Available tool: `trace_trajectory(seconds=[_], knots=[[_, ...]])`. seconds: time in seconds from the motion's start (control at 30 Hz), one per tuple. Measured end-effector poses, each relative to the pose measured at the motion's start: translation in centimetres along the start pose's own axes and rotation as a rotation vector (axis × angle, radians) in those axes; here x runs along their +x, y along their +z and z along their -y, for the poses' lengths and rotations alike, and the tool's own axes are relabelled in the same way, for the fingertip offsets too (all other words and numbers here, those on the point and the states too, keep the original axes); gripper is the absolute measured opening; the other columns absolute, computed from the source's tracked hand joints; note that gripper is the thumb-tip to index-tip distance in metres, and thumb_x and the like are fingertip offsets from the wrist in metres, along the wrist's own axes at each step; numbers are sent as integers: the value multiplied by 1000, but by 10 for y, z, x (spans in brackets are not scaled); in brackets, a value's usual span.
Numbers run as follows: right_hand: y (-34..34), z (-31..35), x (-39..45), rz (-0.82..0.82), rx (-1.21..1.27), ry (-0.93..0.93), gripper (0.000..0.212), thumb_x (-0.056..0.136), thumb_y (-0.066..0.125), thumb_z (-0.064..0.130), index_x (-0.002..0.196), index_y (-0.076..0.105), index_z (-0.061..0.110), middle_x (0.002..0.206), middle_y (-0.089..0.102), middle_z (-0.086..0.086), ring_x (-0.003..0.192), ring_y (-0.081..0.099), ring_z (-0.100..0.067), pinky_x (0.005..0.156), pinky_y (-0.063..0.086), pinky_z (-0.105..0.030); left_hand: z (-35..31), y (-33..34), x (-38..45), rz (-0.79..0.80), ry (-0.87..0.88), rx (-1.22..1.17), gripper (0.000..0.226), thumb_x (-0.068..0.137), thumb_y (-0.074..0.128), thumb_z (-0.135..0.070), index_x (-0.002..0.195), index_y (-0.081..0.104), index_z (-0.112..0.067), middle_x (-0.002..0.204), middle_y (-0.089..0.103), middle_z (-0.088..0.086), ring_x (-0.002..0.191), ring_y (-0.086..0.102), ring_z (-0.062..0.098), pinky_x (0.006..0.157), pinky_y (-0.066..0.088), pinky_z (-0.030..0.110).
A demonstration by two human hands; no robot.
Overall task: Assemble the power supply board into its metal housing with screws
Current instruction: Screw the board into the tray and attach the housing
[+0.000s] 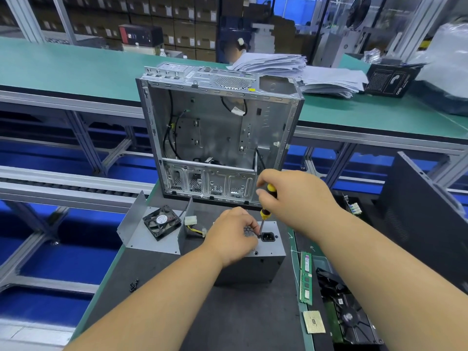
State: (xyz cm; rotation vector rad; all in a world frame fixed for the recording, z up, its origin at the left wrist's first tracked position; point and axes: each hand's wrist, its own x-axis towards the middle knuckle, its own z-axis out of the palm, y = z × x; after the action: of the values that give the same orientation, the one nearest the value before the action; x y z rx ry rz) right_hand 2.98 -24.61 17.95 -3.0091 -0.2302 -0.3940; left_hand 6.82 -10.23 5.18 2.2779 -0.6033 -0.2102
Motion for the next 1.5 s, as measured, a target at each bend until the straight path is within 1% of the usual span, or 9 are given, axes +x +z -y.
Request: trace_trajectory(seconds=[0.1,0.27,0.57,0.73,0.8,0.97,1.17,1.27,1.5], knots=[[1,-1,1,0,-70,10,27,97,39,52,87,54,32,68,54,8,68,52,-15,49,30,-25,0,0,-1,1,-7,-9,18,74,61,-21,80,62,-38,101,51,-21,108,38,7,89,38,28],[-3,2,0,80,114,44,17,88,44,35,90,61,33,94,56,12,85,55,-14,63,43,-29,0,0,0,-2,-5,5,19,74,62,-21,78,61,-39,99,49,-22,108,38,8,87,37,27],[2,-2,-1,8,-83,77,39,96,34,57,83,56,28,70,59,7,71,57,-16,50,32,-25,-1,0,-2,-6,-9,-19,20,74,61,-21,76,60,-41,99,49,-24,107,37,5,85,37,27],[-1,1,-2,48,70,58,31,88,45,38,116,59,32,106,58,11,86,54,-15,58,36,-28,-2,0,-2,-2,-11,-16,20,74,61,-20,77,59,-40,98,49,-22,106,37,6,85,36,27],[-2,1,-2,28,68,49,34,92,46,37,125,53,34,97,60,12,85,56,-16,59,40,-30,-2,-1,-2,-2,-10,-20,20,75,61,-20,78,59,-40,99,49,-22,107,37,6,85,35,27],[0,-1,-1,9,-124,51,34,97,36,56,87,56,30,67,55,7,70,54,-18,49,28,-25,-3,-2,-2,0,-11,-18,21,75,61,-20,77,60,-40,99,49,-21,109,38,7,88,39,30],[1,2,-2,65,61,58,23,87,44,35,106,55,30,99,56,12,83,55,-18,52,30,-24,-3,-1,-2,-8,-1,-14,21,74,61,-18,77,60,-39,96,49,-20,107,38,8,84,36,27],[-2,0,-2,25,59,36,26,91,48,36,116,51,32,95,60,12,83,56,-17,57,42,-28,-2,-1,-2,1,-3,-6,19,75,61,-20,79,61,-38,99,50,-20,109,38,9,89,38,30],[2,-2,-2,-6,-127,34,38,94,36,60,79,47,26,68,52,7,69,52,-18,48,27,-26,-1,-1,-1,-1,3,-11,18,75,61,-20,81,62,-37,101,51,-19,108,38,8,89,38,30]])
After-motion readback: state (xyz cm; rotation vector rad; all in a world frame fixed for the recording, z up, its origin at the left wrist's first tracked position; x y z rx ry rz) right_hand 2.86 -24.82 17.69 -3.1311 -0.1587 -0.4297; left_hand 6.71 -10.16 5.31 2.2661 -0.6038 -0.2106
